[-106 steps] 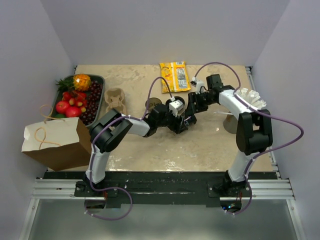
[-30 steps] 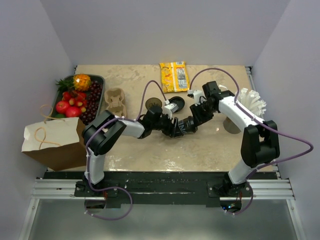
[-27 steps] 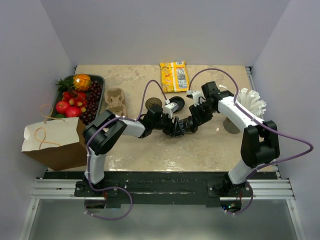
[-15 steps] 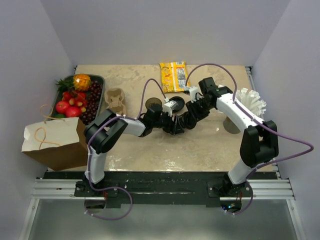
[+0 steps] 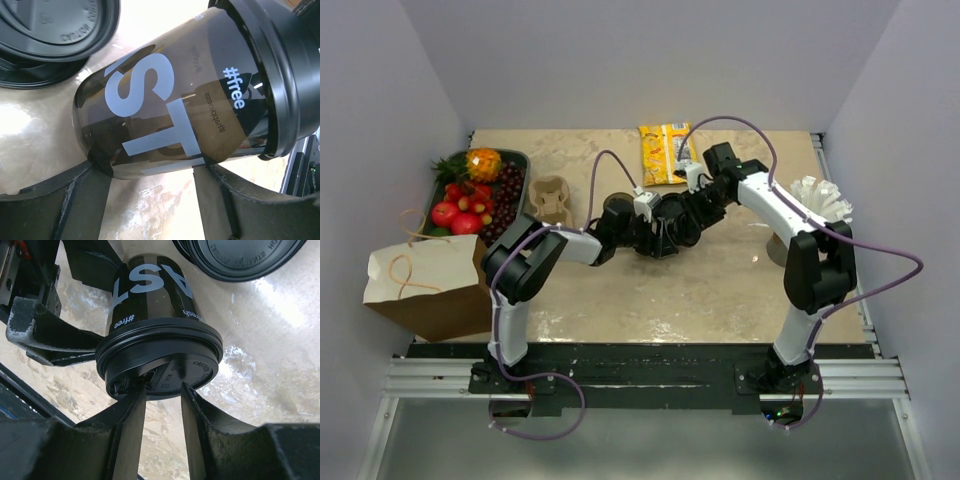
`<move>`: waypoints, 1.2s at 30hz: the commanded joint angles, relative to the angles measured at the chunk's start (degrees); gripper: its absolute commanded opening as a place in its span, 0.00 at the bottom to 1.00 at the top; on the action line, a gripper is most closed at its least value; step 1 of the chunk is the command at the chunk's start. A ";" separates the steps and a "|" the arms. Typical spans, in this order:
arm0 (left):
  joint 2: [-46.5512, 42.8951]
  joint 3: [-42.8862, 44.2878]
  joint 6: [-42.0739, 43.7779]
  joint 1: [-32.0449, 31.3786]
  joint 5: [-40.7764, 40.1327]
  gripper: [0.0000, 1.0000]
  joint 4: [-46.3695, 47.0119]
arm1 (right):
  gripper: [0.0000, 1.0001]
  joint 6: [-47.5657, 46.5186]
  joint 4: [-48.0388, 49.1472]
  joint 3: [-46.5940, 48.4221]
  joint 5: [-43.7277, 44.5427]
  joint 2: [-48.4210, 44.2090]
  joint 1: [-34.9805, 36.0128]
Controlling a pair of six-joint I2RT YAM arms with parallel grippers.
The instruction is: Pack the takeout coffee
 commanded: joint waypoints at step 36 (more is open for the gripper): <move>-2.21 -0.45 8.67 1.05 0.09 1.00 -25.04 | 0.42 3.99 5.55 11.20 -5.37 8.31 2.80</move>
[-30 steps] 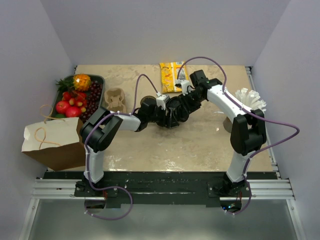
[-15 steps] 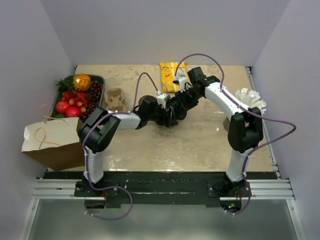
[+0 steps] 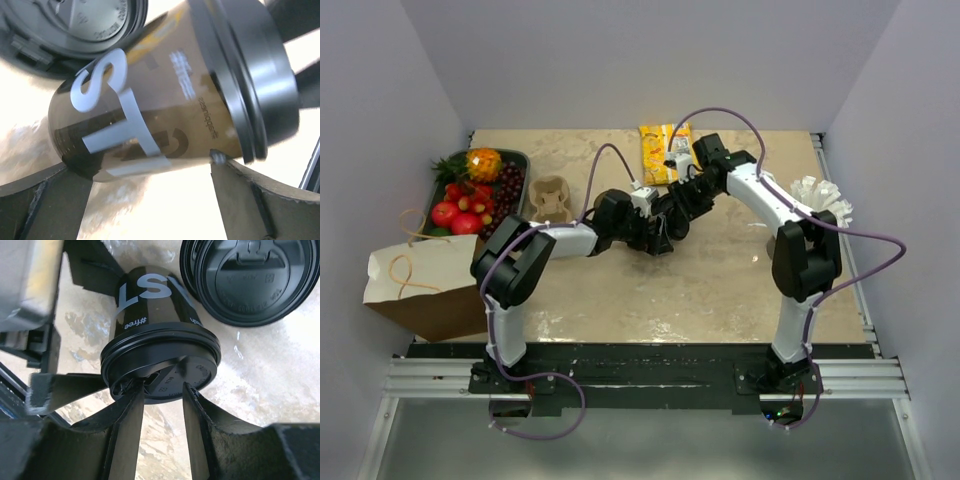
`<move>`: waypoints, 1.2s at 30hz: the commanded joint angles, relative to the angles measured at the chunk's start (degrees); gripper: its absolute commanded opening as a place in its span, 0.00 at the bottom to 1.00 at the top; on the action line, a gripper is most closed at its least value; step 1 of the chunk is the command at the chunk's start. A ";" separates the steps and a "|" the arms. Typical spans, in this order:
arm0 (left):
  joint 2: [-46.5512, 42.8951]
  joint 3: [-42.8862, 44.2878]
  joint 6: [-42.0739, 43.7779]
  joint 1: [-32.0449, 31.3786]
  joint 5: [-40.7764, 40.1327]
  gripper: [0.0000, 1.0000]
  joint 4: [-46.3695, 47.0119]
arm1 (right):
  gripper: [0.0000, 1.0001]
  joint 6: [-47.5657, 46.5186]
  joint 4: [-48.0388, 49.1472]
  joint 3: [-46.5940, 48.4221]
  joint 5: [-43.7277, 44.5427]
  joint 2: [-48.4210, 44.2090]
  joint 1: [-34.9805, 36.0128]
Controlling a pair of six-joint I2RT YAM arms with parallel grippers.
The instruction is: Pack the takeout coffee
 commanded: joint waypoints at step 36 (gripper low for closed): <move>3.77 -1.48 17.23 -3.01 -5.45 1.00 -23.45 | 0.46 3.13 5.66 1.96 -4.81 1.08 1.86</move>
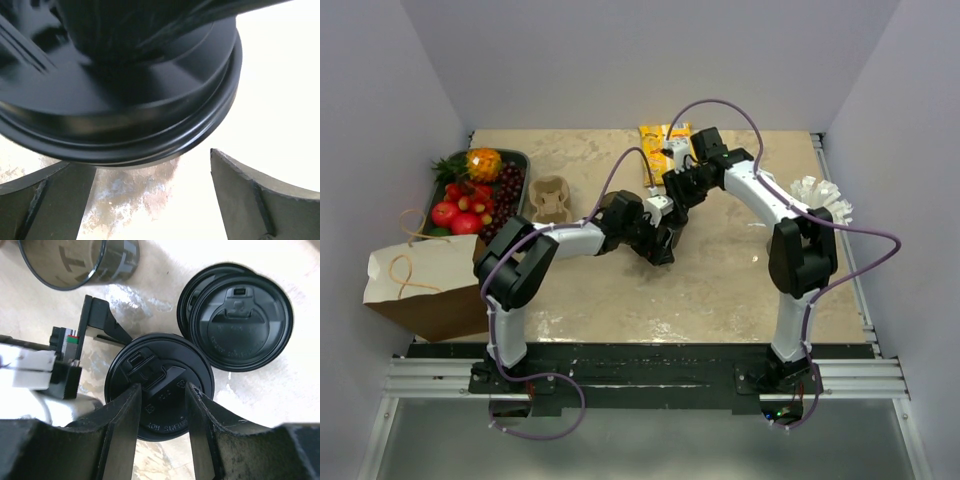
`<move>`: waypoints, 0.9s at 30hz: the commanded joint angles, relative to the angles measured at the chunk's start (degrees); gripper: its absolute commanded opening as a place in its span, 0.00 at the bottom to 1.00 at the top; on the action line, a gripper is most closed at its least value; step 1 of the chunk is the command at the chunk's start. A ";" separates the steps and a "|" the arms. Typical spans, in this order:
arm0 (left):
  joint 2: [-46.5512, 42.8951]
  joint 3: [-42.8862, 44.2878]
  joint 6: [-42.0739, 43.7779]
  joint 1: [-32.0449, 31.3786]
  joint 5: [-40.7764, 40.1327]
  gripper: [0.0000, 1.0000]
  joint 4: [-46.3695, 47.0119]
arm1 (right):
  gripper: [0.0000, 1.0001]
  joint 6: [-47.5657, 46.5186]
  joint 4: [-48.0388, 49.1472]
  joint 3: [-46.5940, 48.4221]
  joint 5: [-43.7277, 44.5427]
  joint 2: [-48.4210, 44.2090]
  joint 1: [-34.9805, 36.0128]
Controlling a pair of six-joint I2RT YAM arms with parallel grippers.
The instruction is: Pack the takeout coffee
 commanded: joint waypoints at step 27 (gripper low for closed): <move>5.59 -7.67 0.12 2.36 -7.00 1.00 -0.20 | 0.47 -0.37 -2.50 -10.99 -2.87 -10.86 3.86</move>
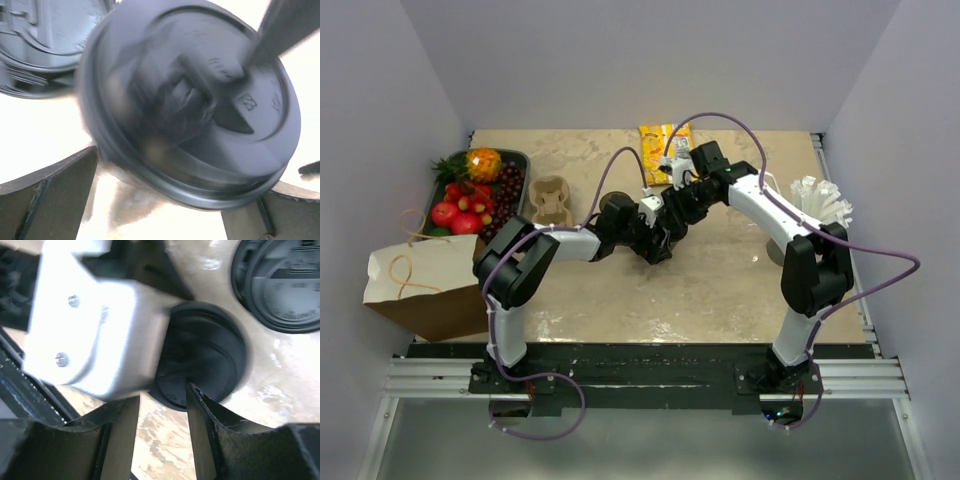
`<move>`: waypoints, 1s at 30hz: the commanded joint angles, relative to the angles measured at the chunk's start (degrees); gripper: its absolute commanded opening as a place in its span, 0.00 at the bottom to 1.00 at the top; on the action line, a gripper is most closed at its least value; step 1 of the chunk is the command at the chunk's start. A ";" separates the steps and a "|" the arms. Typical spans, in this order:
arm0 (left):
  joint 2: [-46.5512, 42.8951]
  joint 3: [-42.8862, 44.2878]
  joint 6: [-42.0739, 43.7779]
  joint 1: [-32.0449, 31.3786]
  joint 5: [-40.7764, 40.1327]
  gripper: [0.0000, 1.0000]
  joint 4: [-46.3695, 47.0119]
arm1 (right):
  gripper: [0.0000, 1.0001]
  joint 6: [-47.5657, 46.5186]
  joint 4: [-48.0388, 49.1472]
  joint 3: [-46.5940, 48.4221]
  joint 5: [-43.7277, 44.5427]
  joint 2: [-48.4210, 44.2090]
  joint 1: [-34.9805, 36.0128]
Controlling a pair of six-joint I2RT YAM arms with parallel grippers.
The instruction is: Pack the takeout coffee
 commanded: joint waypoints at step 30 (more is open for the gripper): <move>0.45 -11.45 -7.36 4.19 14.82 1.00 2.82 | 0.49 -4.26 -1.76 9.88 4.40 6.25 3.32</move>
